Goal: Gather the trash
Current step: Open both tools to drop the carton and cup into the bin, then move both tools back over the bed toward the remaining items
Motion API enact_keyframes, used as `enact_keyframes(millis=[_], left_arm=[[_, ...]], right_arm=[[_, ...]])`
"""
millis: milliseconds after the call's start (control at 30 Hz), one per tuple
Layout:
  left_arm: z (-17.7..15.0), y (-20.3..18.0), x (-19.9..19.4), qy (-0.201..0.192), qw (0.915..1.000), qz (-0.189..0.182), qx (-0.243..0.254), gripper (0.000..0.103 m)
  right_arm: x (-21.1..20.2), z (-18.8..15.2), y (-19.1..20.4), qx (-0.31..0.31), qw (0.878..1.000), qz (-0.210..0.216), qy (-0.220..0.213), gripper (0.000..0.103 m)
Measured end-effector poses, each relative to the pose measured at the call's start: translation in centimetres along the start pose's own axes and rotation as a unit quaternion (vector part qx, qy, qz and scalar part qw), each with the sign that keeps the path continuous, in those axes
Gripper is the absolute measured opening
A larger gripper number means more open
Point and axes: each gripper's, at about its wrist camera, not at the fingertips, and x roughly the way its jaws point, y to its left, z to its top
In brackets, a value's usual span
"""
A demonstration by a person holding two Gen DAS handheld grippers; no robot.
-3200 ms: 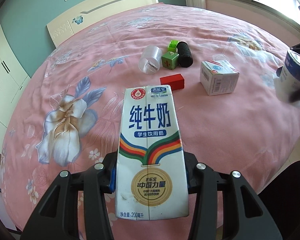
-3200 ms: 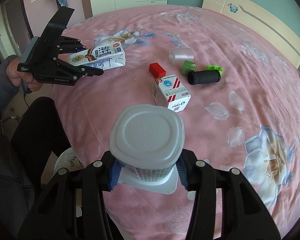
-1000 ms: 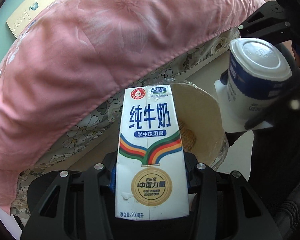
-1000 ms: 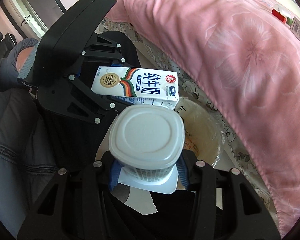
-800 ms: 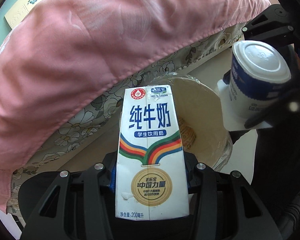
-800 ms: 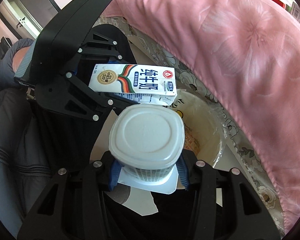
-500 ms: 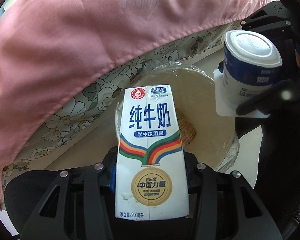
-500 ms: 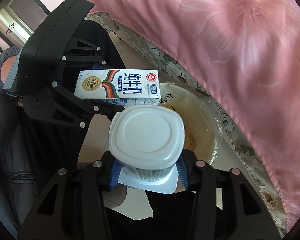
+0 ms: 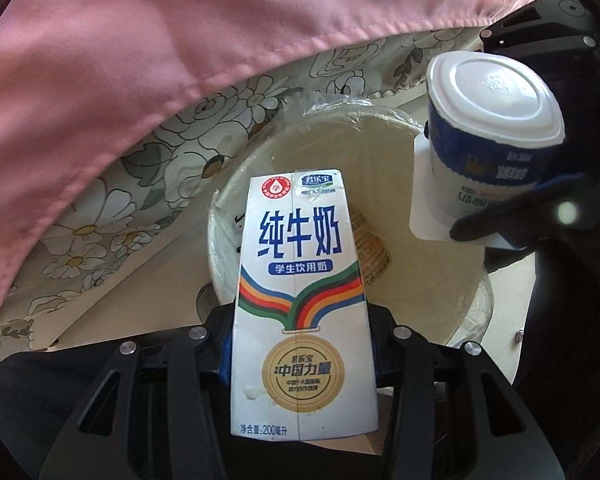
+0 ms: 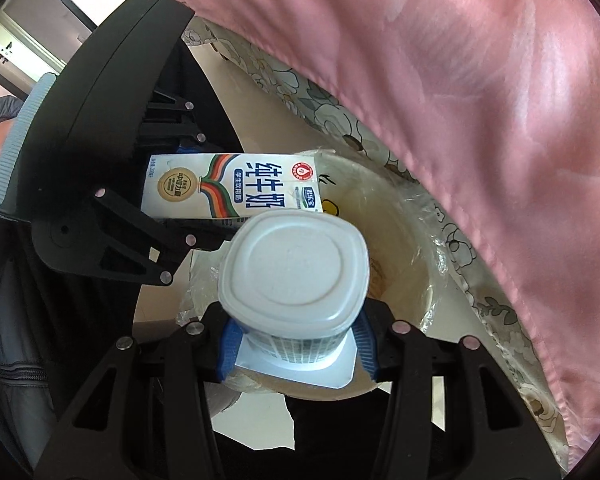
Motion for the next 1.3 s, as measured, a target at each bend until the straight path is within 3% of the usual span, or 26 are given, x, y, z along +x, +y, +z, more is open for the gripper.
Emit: enact_keyframes(millis=[167,233,300,333,400,500,1033,1300], left_arm=[[0.5,-0.6,1.2,0.009,0.9999,0.005,0.007,0.050],[0.6,-0.9,1.7,0.017,0.9998,0.004,0.011,0.059],[0.6,-1.1,2.0,0.017,0.9998,0.008,0.011,0.079],[0.7,-1.1,2.1,0.018,0.9998,0.005,0.013,0.080],[0.7,-1.1,2.6,0.024,0.9996,0.002,0.013,0.093],[0.7,-1.2,3.0,0.029,0.9995,-0.003,0.011,0.096],[0.3,-1.7,2.7,0.030,0.9995,-0.004,0.013,0.098],[0.2,-1.7,0.9,0.005,1.0000,0.005,0.002,0.098]], right_arm=[[-0.5,-0.2,-0.2,0.005,1.000,-0.007,0.006,0.050],[-0.5,-0.3,-0.2,0.006,1.000,-0.011,0.010,0.061],[-0.4,-0.2,0.0,0.006,1.000,-0.011,0.010,0.078],[-0.3,-0.3,-0.3,0.005,1.000,-0.012,0.010,0.082],[-0.4,-0.4,-0.6,0.015,1.000,-0.020,0.003,0.091],[-0.7,-0.5,-1.2,0.030,0.999,-0.022,-0.004,0.096],[-1.5,-1.6,-1.5,0.042,0.998,-0.038,-0.019,0.096],[-2.9,-1.6,-1.0,0.048,0.997,-0.048,-0.046,0.096]])
